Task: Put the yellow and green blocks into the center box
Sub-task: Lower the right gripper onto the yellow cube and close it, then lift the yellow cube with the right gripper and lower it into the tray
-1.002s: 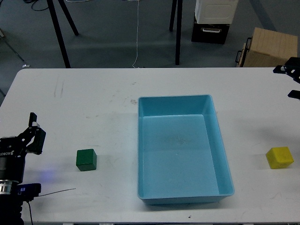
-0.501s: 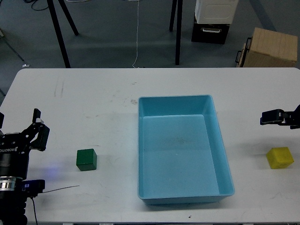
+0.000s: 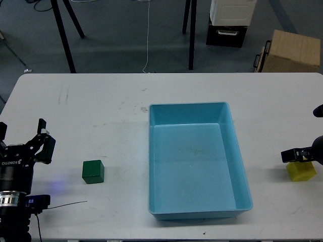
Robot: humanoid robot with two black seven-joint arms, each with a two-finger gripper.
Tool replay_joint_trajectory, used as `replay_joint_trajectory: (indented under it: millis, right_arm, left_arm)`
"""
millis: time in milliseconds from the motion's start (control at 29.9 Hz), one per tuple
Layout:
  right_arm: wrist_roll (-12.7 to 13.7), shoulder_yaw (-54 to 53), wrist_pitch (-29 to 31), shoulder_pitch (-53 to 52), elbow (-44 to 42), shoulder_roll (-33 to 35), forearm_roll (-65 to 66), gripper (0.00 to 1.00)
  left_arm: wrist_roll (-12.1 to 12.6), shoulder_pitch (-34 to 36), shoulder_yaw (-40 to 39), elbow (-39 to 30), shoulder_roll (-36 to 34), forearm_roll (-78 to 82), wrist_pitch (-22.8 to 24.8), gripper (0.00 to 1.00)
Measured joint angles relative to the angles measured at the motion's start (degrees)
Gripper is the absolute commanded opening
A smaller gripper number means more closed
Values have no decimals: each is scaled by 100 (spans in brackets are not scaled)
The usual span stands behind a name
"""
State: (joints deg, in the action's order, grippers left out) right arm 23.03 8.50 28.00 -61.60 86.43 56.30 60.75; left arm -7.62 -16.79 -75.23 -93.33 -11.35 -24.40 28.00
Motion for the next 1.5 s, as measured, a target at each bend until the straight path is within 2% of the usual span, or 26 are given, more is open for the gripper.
replay_joint_trajectory:
  millis: [200, 234, 301, 334, 434, 501, 568, 601, 902, 1002, 1103, 1203, 1337, 1504]
  right_arm:
    - [0, -8, 0, 204, -91, -81, 13, 98]
    - [0, -10, 0, 222, -107, -89, 13, 96]
    - [0, -16, 0, 261, -130, -117, 10, 87]
    - [0, -17, 0, 281, -136, -141, 9, 80]
    - [0, -17, 0, 329, -139, -212, 8, 36]
    - [24, -17, 0, 338, -138, -228, 8, 17]
    - [81, -18, 0, 340, -137, -229, 29, 4]
    - [106, -20, 0, 341, -135, -229, 54, 0]
    - [158, -274, 1, 140, 140, 4, 84, 0]
    - [151, -657, 1, -461, 427, 301, -185, 0]
    - [137, -727, -1, -1486, 509, 211, -859, 0]
    - [132, -351, 0, -2485, 504, -323, -1430, 0]
    - [129, 519, -1, -3568, 422, -1449, -1861, 0]
    - [137, 1147, 0, -3834, 98, -3013, -1946, 0]
  left_arm:
    - [5, 16, 8, 15, 25, 6, 0, 100]
    - [5, 16, 9, 16, 26, 6, 0, 100]
    - [6, 17, 9, 18, 27, 6, 0, 100]
    - [6, 17, 9, 21, 28, 6, 0, 100]
    - [6, 18, 9, 25, 28, 6, 0, 100]
    - [6, 18, 9, 25, 28, 6, 0, 100]
    - [6, 18, 9, 26, 28, 6, 0, 100]
    - [6, 18, 11, 26, 28, 6, 0, 100]
    - [7, 18, 18, 32, 36, 6, 0, 100]
    - [9, 18, 18, 32, 36, 6, 0, 100]
    - [12, 18, 18, 32, 35, 6, 0, 100]
    - [14, 18, 18, 33, 35, 6, 0, 100]
    - [12, 18, 18, 35, 44, 13, 0, 100]
    - [9, 17, 18, 35, 107, 15, 0, 100]
